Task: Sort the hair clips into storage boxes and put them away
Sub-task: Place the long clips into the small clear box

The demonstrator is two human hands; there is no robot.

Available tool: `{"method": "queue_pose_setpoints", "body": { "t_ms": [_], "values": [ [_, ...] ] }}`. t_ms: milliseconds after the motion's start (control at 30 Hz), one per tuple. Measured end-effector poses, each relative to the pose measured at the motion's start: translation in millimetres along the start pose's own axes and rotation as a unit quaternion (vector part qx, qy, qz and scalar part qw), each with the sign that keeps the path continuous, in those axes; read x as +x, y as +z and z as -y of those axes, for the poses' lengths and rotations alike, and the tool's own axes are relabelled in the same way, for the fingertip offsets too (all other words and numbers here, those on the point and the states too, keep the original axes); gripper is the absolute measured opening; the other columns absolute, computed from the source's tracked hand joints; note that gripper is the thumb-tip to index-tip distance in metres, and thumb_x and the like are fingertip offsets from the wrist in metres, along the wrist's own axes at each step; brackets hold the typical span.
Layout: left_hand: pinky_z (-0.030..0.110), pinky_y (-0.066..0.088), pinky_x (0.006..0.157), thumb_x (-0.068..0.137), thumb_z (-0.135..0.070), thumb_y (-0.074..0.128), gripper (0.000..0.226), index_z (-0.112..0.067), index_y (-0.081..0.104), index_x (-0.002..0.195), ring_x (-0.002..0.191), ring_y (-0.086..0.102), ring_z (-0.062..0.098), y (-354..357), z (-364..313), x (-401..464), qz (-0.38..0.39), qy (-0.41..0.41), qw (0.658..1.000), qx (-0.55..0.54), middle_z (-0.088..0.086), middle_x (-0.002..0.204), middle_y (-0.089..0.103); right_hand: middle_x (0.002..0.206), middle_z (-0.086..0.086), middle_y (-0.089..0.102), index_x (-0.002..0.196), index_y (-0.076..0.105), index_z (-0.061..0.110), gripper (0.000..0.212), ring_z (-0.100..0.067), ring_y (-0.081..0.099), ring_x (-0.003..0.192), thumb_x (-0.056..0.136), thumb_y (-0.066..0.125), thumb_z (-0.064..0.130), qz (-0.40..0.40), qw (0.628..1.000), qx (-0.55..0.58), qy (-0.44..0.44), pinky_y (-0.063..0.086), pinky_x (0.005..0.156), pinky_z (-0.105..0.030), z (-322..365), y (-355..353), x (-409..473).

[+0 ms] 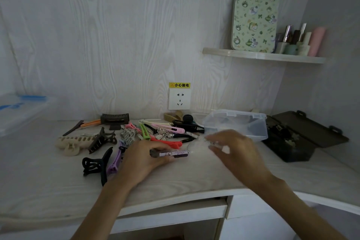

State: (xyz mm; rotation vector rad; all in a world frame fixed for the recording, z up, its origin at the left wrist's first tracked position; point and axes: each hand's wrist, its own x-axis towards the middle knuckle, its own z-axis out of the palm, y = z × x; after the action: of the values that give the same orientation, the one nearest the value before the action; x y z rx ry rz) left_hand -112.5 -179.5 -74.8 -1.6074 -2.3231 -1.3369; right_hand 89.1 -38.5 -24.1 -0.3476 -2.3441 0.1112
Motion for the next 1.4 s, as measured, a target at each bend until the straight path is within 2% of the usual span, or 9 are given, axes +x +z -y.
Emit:
{"method": "queue_pose_setpoints", "body": {
  "t_ms": [167, 333, 533, 633, 733, 900, 1000, 1200, 1400],
  "values": [
    [0.008, 0.048, 0.073, 0.072, -0.033, 0.077, 0.022, -0.05, 0.068, 0.084, 0.082, 0.061, -0.016, 1.0, -5.9, -0.7, -0.05, 0.005, 0.999, -0.009, -0.044, 0.071, 0.06, 0.09, 0.006, 0.068, 0.101, 0.072, 0.011, 0.021, 0.01, 0.06, 0.068, 0.081, 0.069, 0.012, -0.212, 0.973, 0.079, 0.041, 0.047, 0.07, -0.001, -31.7, -51.9, 37.1],
    [0.025, 0.056, 0.076, 0.075, -0.026, 0.076, 0.023, -0.031, 0.074, 0.097, 0.08, 0.064, -0.01, 3.9, -13.2, 7.7, -0.152, -0.017, 0.986, -0.072, -0.029, 0.083, 0.067, 0.1, -0.007, 0.073, 0.1, 0.071, 0.02, 0.02, -0.009, 0.065, 0.079, 0.08, 0.07, 0.018, -0.074, 0.979, 0.072, 0.176, 0.049, 0.081, -0.007, -87.4, -42.7, 51.6],
    [0.038, 0.06, 0.064, 0.08, -0.02, 0.072, 0.02, -0.032, 0.072, 0.097, 0.073, 0.071, 0.005, 29.6, -45.1, 44.5, -0.162, -0.026, 0.966, -0.198, -0.016, 0.078, 0.074, 0.092, 0.012, 0.068, 0.097, 0.074, 0.021, 0.02, 0.0, 0.063, 0.08, 0.077, 0.074, 0.018, -0.133, 0.953, 0.135, 0.235, 0.042, 0.074, 0.004, -79.4, -16.6, 25.5],
    [0.041, 0.058, 0.07, 0.078, -0.032, 0.073, 0.019, -0.037, 0.071, 0.096, 0.077, 0.071, 0.005, 50.0, -57.1, 65.4, -0.159, -0.015, 0.969, -0.189, -0.015, 0.085, 0.074, 0.088, 0.011, 0.071, 0.095, 0.075, 0.027, 0.018, -0.005, 0.065, 0.078, 0.077, 0.074, 0.023, -0.104, 0.96, 0.099, 0.241, 0.052, 0.075, -0.016, -80.3, -13.0, 21.0],
    [0.042, 0.057, 0.072, 0.079, -0.028, 0.073, 0.01, -0.033, 0.074, 0.087, 0.073, 0.07, 0.01, 70.6, -69.1, 83.8, -0.117, -0.017, 0.979, -0.164, -0.01, 0.076, 0.073, 0.092, 0.004, 0.075, 0.095, 0.075, 0.026, 0.018, -0.007, 0.066, 0.081, 0.078, 0.073, 0.021, -0.076, 0.955, 0.104, 0.269, 0.055, 0.081, -0.026, -84.4, -3.3, 12.8],
    [0.029, 0.053, 0.068, 0.078, -0.03, 0.072, 0.025, -0.022, 0.074, 0.102, 0.071, 0.067, 0.014, 88.7, -72.8, 109.9, -0.073, -0.033, 0.994, -0.08, -0.002, 0.081, 0.074, 0.092, 0.007, 0.071, 0.093, 0.075, 0.021, 0.021, -0.007, 0.065, 0.088, 0.082, 0.066, 0.006, -0.103, 0.94, 0.146, 0.292, 0.044, 0.075, -0.002, -103.5, 9.1, 9.3],
    [0.032, 0.053, 0.075, 0.074, -0.042, 0.068, 0.027, -0.025, 0.075, 0.094, 0.082, 0.067, 0.012, 91.1, -86.3, 128.1, -0.056, 0.036, 0.998, 0.022, -0.003, 0.09, 0.075, 0.111, 0.003, 0.066, 0.105, 0.068, 0.02, 0.032, -0.015, 0.058, 0.108, 0.084, 0.054, 0.0, -0.044, 0.959, 0.083, 0.268, 0.04, 0.102, -0.026, -107.8, 14.8, 17.2],
    [0.034, 0.037, 0.106, 0.079, -0.041, 0.069, 0.049, -0.027, 0.059, 0.125, 0.12, 0.054, 0.011, 108.3, -94.9, 149.7, 0.212, -0.003, 0.973, 0.095, -0.008, 0.129, 0.06, 0.121, 0.011, 0.041, 0.125, 0.05, 0.02, 0.037, -0.013, 0.038, 0.126, 0.089, 0.052, 0.008, -0.008, 0.95, 0.161, 0.268, 0.031, 0.112, -0.036, -114.2, 3.3, 9.5],
    [0.026, 0.049, 0.083, 0.089, -0.035, 0.058, 0.023, -0.026, 0.068, 0.107, 0.096, 0.061, 0.007, 89.5, -78.1, 110.1, -0.055, 0.041, 0.997, 0.019, -0.012, 0.106, 0.068, 0.138, 0.014, 0.043, 0.13, 0.045, 0.034, 0.073, -0.007, 0.026, 0.137, 0.076, 0.012, 0.07, 0.135, 0.976, -0.021, 0.167, 0.003, 0.118, -0.038, -117.9, -0.8, -8.3]
  ]
}}
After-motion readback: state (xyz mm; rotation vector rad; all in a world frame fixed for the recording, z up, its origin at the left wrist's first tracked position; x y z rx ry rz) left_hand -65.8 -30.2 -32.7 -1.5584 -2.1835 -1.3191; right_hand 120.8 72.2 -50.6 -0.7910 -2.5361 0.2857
